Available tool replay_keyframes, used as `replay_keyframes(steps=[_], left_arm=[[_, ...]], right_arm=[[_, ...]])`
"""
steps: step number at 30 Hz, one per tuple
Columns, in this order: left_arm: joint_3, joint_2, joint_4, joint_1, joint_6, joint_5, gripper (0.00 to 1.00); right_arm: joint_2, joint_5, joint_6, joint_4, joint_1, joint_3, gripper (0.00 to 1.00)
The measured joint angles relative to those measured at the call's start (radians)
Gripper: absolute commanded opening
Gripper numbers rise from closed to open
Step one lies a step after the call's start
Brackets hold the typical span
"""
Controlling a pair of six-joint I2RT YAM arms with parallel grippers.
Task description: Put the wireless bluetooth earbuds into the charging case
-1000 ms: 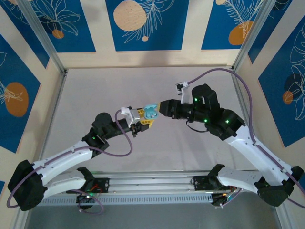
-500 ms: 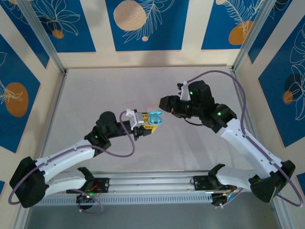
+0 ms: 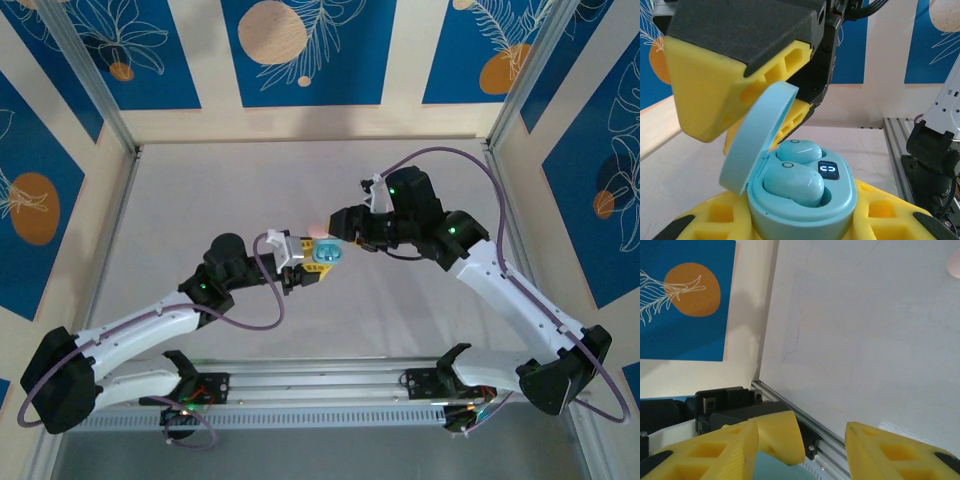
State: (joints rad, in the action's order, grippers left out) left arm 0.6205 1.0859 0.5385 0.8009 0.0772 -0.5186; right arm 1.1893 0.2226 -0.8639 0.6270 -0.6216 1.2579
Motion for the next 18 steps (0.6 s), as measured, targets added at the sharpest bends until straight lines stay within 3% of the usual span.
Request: replay_keyframes(steps=[9,18], left_arm=[[0.0,-0.003,0.008,0.001,-0.001,0.034,0.2],[0.0,-0.01,0.078,0.001,-0.031,0.056,0.21]], right_arm=[[-0.014,0.027,0.01,0.006,0.0,-0.011,0.52],[-0.122,0.241,-0.047,-0.174,0.064,-0.164,0.58]])
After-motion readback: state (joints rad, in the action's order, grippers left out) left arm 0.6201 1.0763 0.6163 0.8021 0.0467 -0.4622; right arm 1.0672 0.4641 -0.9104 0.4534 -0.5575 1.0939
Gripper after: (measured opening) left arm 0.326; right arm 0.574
